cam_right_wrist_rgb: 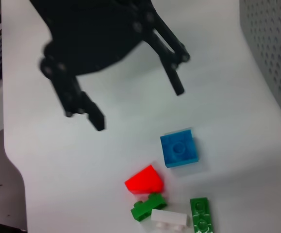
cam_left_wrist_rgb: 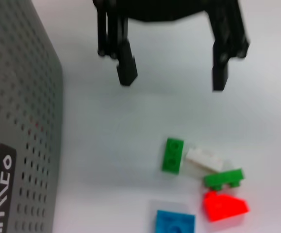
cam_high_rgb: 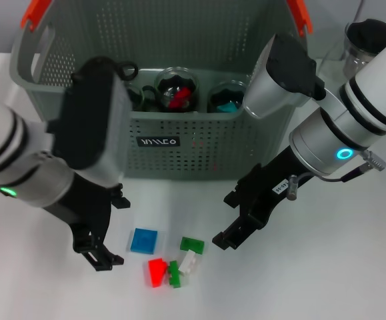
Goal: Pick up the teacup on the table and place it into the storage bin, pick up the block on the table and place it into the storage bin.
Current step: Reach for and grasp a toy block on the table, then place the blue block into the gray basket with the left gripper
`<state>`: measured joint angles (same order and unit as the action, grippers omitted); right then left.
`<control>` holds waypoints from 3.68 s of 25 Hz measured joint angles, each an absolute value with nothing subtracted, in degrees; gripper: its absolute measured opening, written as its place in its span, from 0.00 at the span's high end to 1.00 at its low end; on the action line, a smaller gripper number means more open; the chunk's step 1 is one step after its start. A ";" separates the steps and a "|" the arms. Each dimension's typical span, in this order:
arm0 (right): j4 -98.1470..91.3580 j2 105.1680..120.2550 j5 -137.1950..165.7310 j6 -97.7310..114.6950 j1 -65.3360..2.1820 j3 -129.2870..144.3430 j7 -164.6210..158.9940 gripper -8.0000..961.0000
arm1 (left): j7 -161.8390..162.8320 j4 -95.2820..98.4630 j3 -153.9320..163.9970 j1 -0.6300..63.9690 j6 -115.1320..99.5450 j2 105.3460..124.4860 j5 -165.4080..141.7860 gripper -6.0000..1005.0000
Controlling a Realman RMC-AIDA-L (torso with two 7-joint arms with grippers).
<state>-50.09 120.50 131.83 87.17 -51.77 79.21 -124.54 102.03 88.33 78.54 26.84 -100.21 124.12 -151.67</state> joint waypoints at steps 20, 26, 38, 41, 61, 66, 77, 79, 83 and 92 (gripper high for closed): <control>-49.92 120.50 131.75 86.85 -51.26 79.19 -124.80 0.02 | 103.11 72.61 92.31 36.44 -89.01 124.43 -158.83 0.11; -49.92 120.50 131.74 86.70 -51.23 79.19 -124.45 0.02 | 103.83 70.87 94.08 37.11 -87.62 124.45 -158.88 0.16; -49.85 120.50 131.74 86.57 -51.24 79.28 -124.28 0.02 | 104.96 70.16 94.81 37.40 -87.17 124.46 -158.51 0.20; -49.83 120.50 131.74 86.56 -51.24 79.28 -124.28 0.02 | 105.74 69.37 94.83 37.90 -87.20 124.46 -158.53 0.25; -49.28 120.50 131.75 86.30 -51.24 79.27 -124.19 0.02 | 107.83 72.74 93.15 37.44 -89.36 124.46 -158.39 0.60; -49.22 120.50 131.75 86.51 -51.18 79.27 -124.19 0.02 | 107.93 80.33 81.70 35.00 -97.37 124.40 -156.78 0.60; -49.13 120.55 131.72 86.38 -51.61 79.73 -124.10 0.02 | 113.10 91.05 47.62 38.13 -113.12 123.58 -129.36 0.60; -49.13 120.62 131.41 86.34 -51.68 80.35 -124.10 0.02 | 115.89 89.99 44.70 40.80 -110.08 122.90 -127.61 0.60; -49.12 120.64 130.71 86.24 -51.56 81.20 -124.10 0.02 | 120.36 83.94 45.06 44.91 -98.79 120.63 -128.21 0.60; -49.13 120.58 130.25 86.12 -51.13 81.98 -124.21 0.02 | 121.50 68.83 48.05 49.95 -83.80 118.01 -128.70 0.53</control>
<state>-49.13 120.58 130.25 86.12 -51.13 81.98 -124.21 121.50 68.83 48.05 49.95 -83.80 118.01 -128.70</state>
